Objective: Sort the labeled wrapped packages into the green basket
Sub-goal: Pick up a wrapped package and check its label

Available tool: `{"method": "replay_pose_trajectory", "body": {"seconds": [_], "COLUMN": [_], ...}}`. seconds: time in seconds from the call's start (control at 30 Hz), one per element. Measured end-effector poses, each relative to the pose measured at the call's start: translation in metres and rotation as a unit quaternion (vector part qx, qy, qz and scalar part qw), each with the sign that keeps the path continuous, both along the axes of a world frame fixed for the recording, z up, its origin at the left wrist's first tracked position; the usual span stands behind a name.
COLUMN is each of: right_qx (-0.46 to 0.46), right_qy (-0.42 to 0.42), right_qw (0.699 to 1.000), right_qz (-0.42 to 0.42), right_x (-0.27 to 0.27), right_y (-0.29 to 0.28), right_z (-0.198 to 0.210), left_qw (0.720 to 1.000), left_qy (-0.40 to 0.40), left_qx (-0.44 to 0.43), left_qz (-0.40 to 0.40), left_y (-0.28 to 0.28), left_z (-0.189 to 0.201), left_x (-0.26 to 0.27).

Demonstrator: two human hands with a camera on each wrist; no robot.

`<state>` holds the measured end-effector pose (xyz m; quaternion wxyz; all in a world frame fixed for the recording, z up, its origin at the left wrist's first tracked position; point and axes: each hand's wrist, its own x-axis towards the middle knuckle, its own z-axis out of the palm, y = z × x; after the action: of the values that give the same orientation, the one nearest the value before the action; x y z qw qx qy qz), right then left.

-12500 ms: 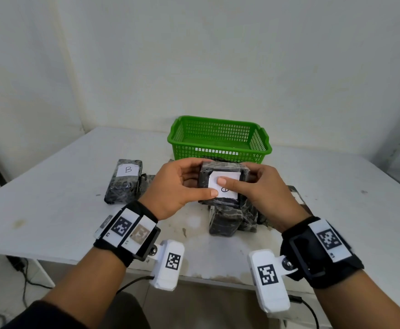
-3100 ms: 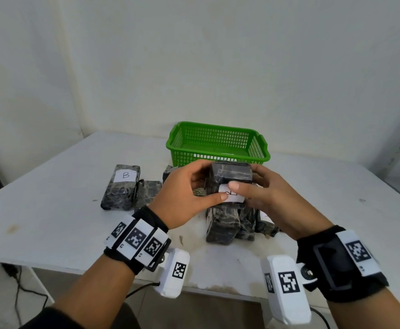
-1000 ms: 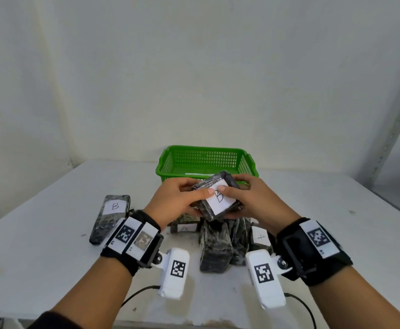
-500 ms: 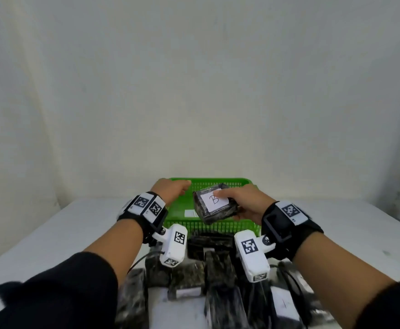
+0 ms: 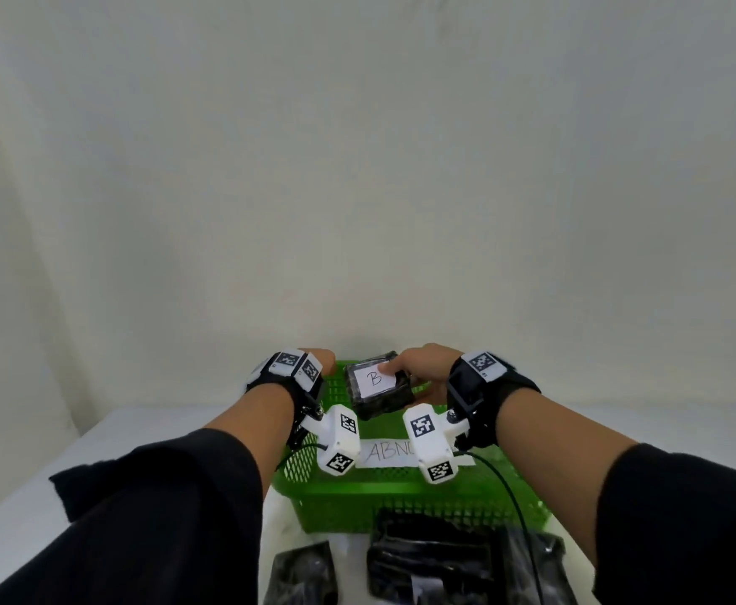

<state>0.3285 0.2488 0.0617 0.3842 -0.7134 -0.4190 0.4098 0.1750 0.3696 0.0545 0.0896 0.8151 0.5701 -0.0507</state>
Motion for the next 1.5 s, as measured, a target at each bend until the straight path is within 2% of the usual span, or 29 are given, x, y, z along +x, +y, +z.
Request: {"method": "replay_pose_trajectory", "body": {"seconds": [0.03, 0.1, 0.17, 0.27, 0.47, 0.57, 1.17, 1.43, 1.5], "right_qx": [-0.007, -0.022, -0.034, -0.041, -0.041, -0.044, 0.000, -0.012, -0.020], "right_qy": [-0.011, -0.047, -0.077, -0.062, -0.018, -0.019, -0.040, -0.044, -0.057], "right_qw": [1.000, 0.998, 0.996, 0.997, 0.998, 0.998, 0.999, 0.999, 0.998], "right_qz": [0.006, 0.017, 0.017, 0.002, -0.033, -0.035, -0.023, -0.023, -0.023], "right_x": [-0.002, -0.006, -0.009, -0.009, -0.009, -0.011, -0.023, -0.021, -0.017], "right_y": [0.007, 0.019, 0.026, 0.037, 0.053, 0.055, 0.061, 0.061, 0.063], "right_z": [-0.002, -0.009, -0.016, -0.029, -0.053, -0.057, -0.069, -0.068, -0.066], "left_qw": [1.000, 0.997, 0.991, 0.981, 0.971, 0.965, 0.970, 0.985, 0.991], "left_qy": [0.013, 0.083, 0.121, 0.184, 0.207, 0.226, 0.204, 0.156, 0.119], "left_qx": [-0.020, 0.001, 0.014, -0.006, 0.055, 0.056, 0.052, 0.013, 0.012], "left_qz": [0.007, -0.003, -0.056, -0.068, -0.109, -0.125, -0.119, -0.077, -0.055], "left_y": [0.003, 0.012, 0.012, 0.023, 0.044, 0.043, 0.034, 0.024, 0.021], "left_z": [-0.002, -0.010, -0.015, -0.031, -0.037, -0.038, -0.037, -0.028, -0.028], "left_x": [0.000, 0.001, 0.004, -0.001, -0.012, -0.010, -0.010, -0.009, -0.009]}}
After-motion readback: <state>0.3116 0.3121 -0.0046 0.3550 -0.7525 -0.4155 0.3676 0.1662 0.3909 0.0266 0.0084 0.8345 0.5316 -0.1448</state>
